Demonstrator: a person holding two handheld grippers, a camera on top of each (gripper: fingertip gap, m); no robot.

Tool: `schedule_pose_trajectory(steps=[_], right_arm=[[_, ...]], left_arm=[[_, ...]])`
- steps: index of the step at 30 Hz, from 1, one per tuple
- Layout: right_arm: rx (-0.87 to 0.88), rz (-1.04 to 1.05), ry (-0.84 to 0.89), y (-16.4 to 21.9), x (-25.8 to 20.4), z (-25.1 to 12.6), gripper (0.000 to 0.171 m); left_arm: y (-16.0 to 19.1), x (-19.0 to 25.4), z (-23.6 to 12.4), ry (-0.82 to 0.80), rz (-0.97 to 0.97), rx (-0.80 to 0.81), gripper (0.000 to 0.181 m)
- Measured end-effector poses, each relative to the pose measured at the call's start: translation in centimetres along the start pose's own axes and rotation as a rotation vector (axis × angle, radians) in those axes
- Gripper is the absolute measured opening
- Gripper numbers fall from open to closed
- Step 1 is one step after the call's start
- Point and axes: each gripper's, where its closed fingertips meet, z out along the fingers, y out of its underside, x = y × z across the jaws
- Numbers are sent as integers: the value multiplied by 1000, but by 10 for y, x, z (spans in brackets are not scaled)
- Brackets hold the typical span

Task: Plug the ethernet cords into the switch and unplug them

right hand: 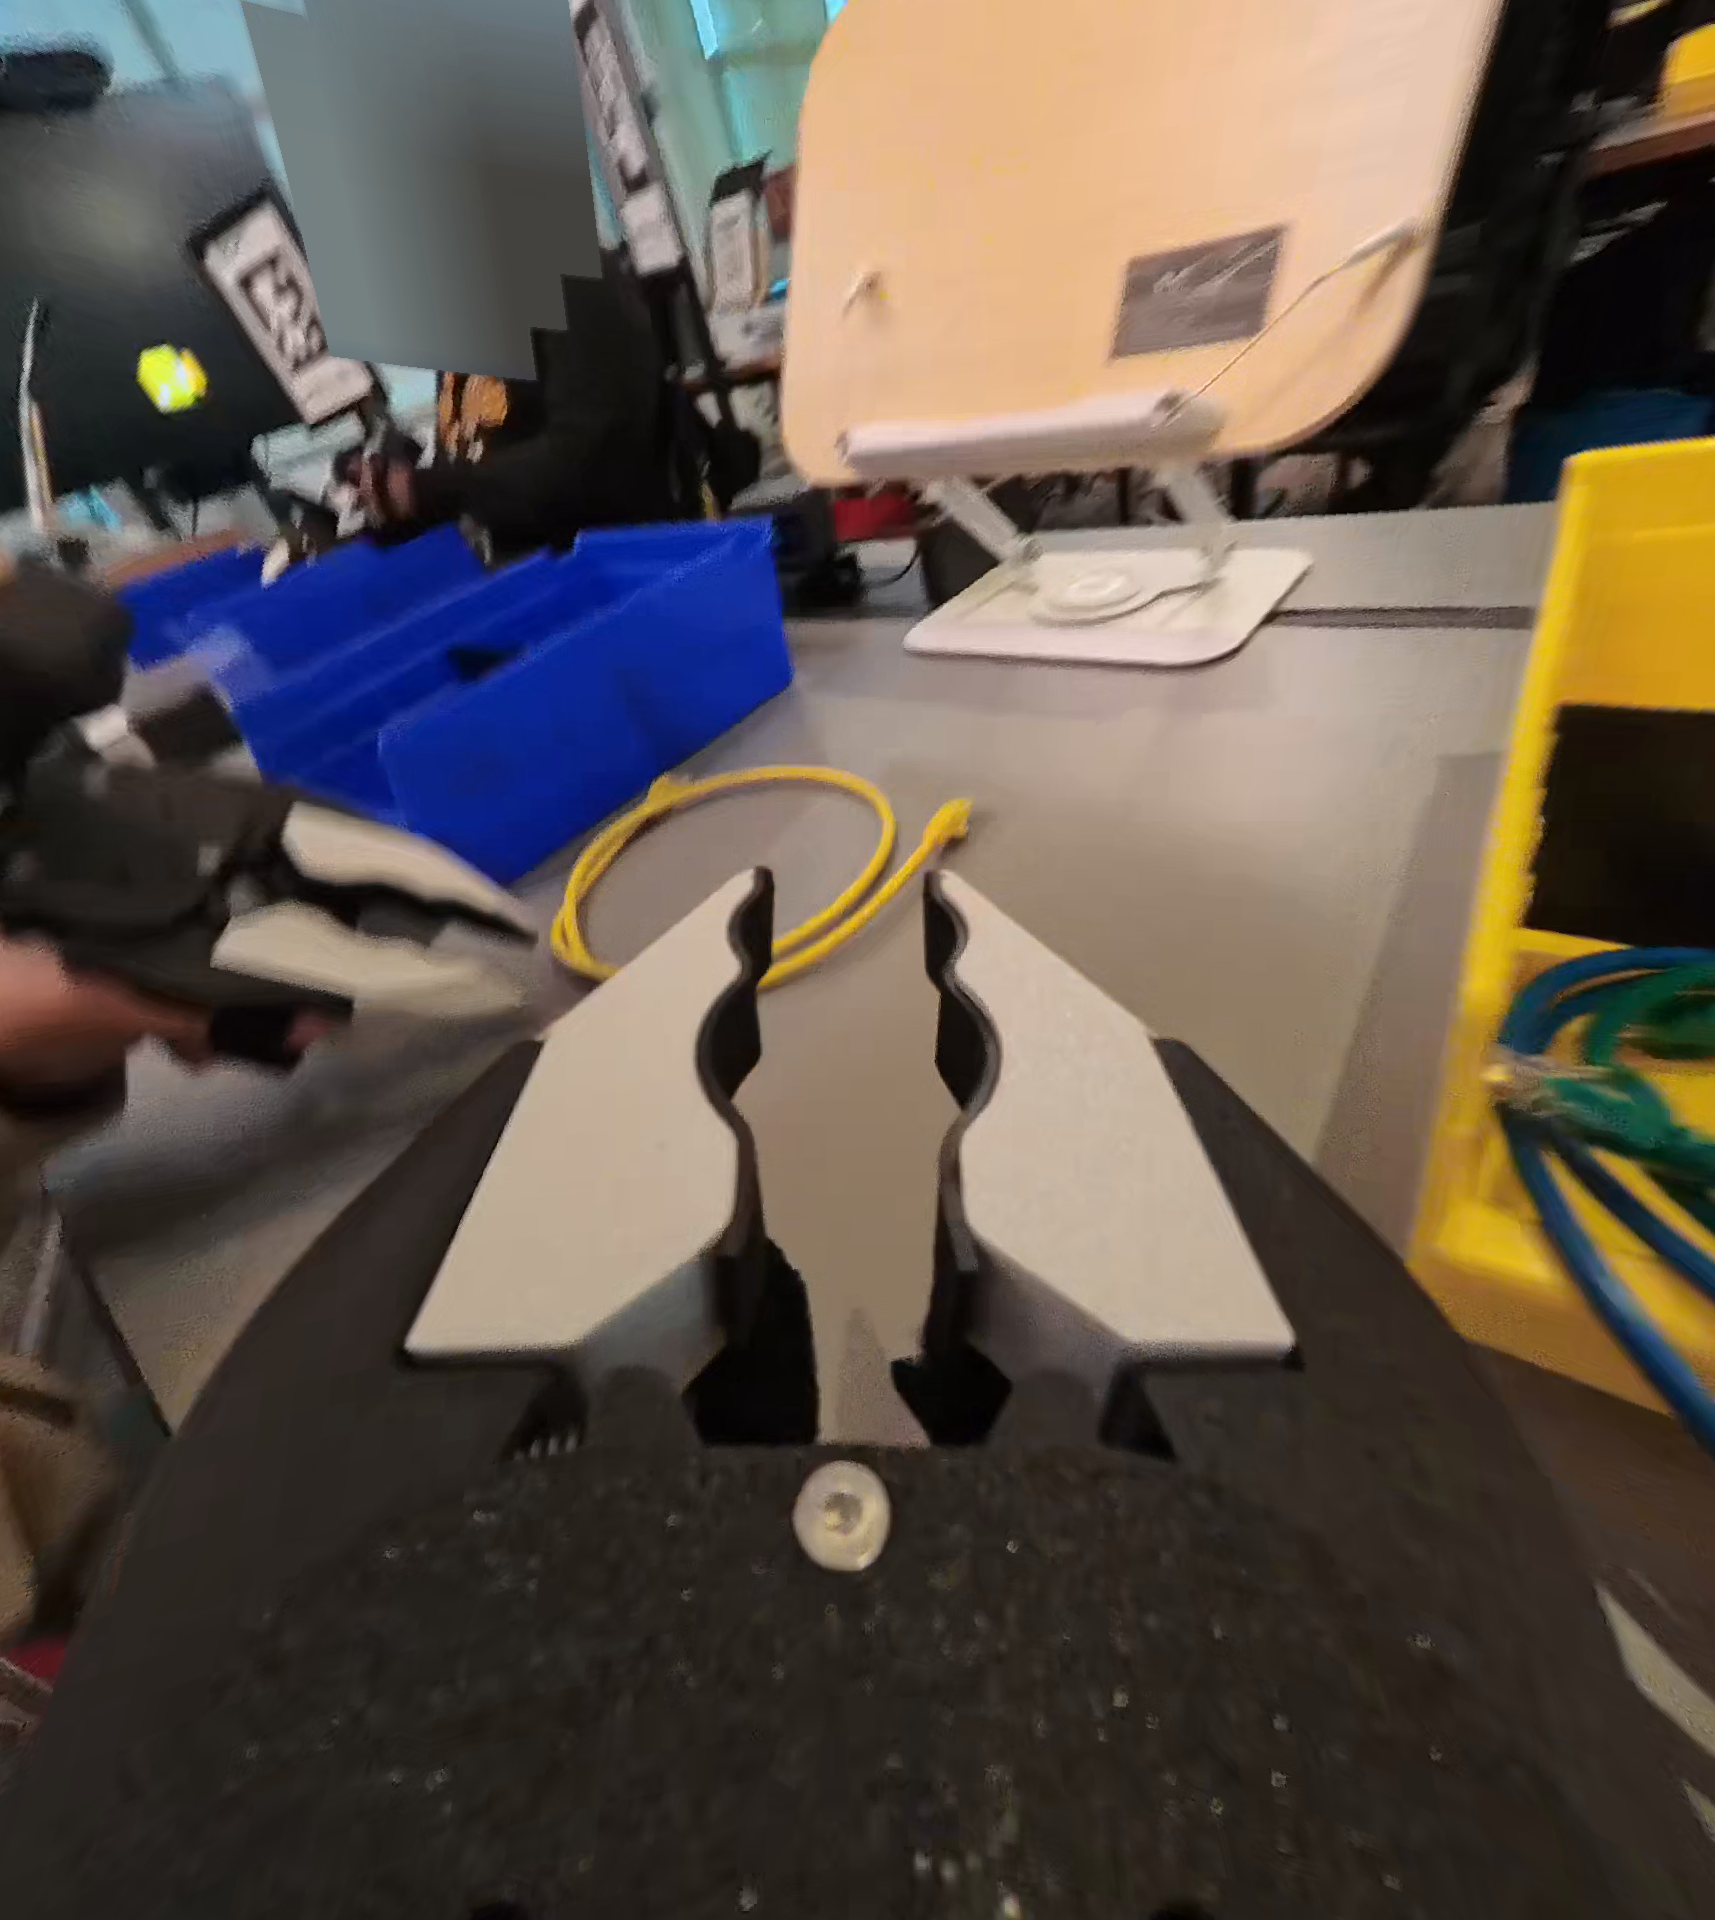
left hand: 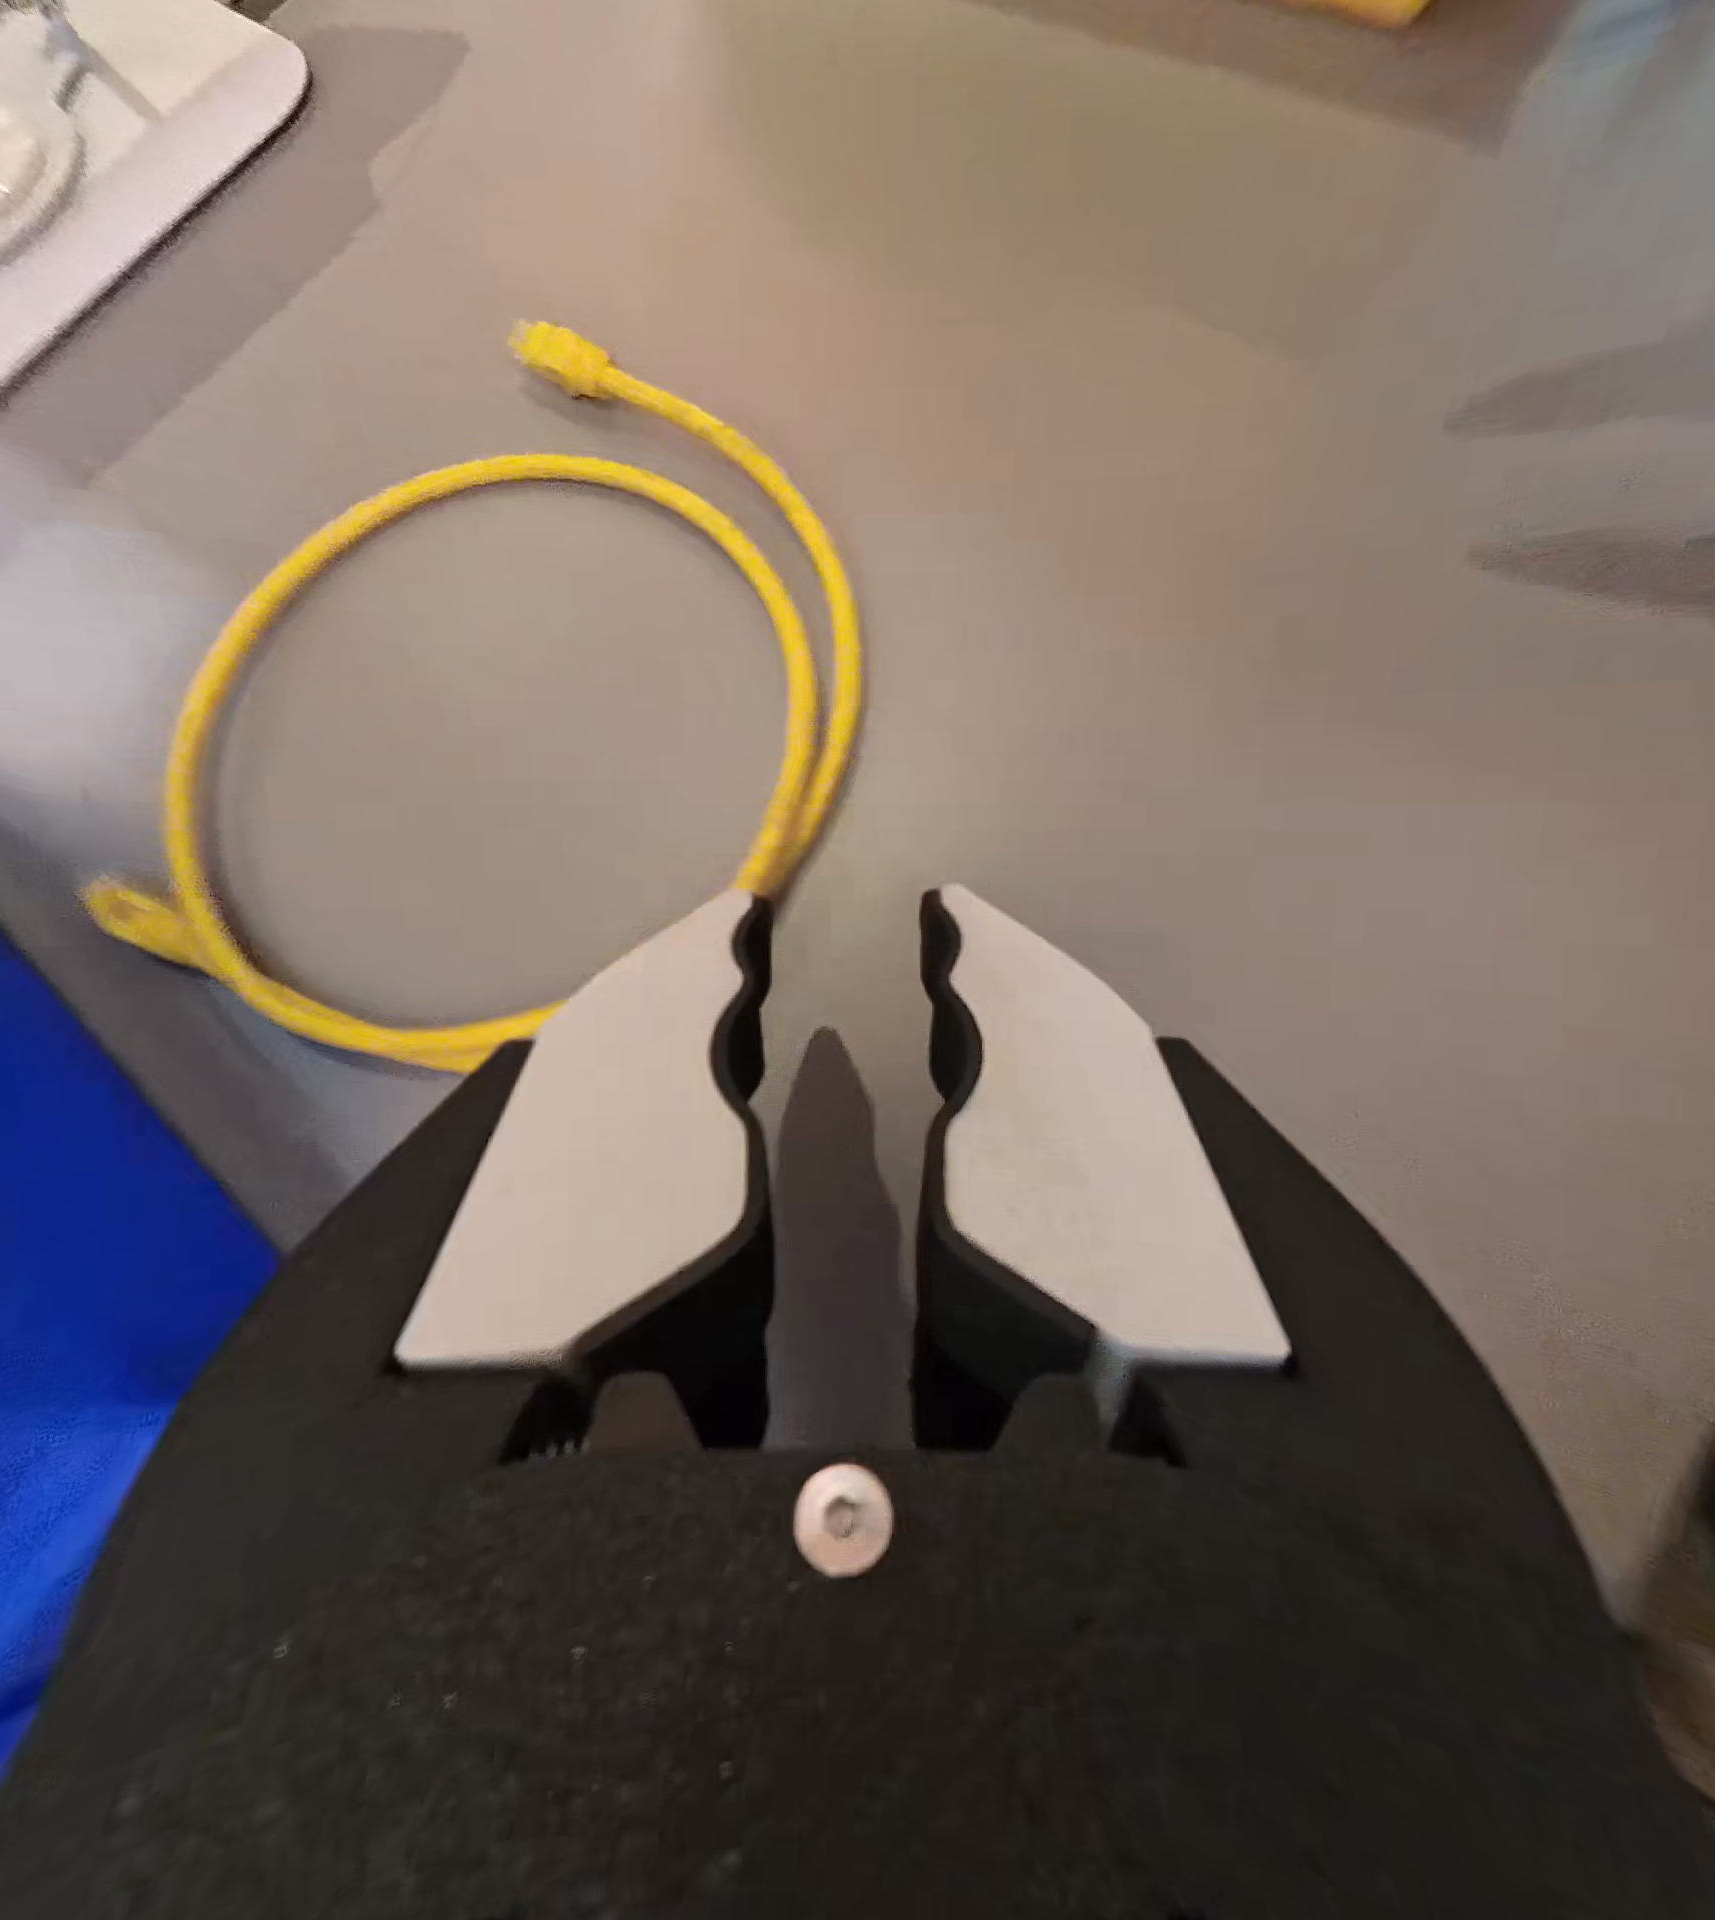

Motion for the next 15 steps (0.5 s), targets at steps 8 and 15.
schedule_pose_trajectory(steps=[8, 15], right_arm=[[-81, -93, -131, 32, -26, 8, 26], [-121, -39, -135, 39, -21, 3, 26]], left_arm=[[12, -9, 37, 182, 122, -274, 31], [-6, 15, 54, 233, 40, -337, 6]])
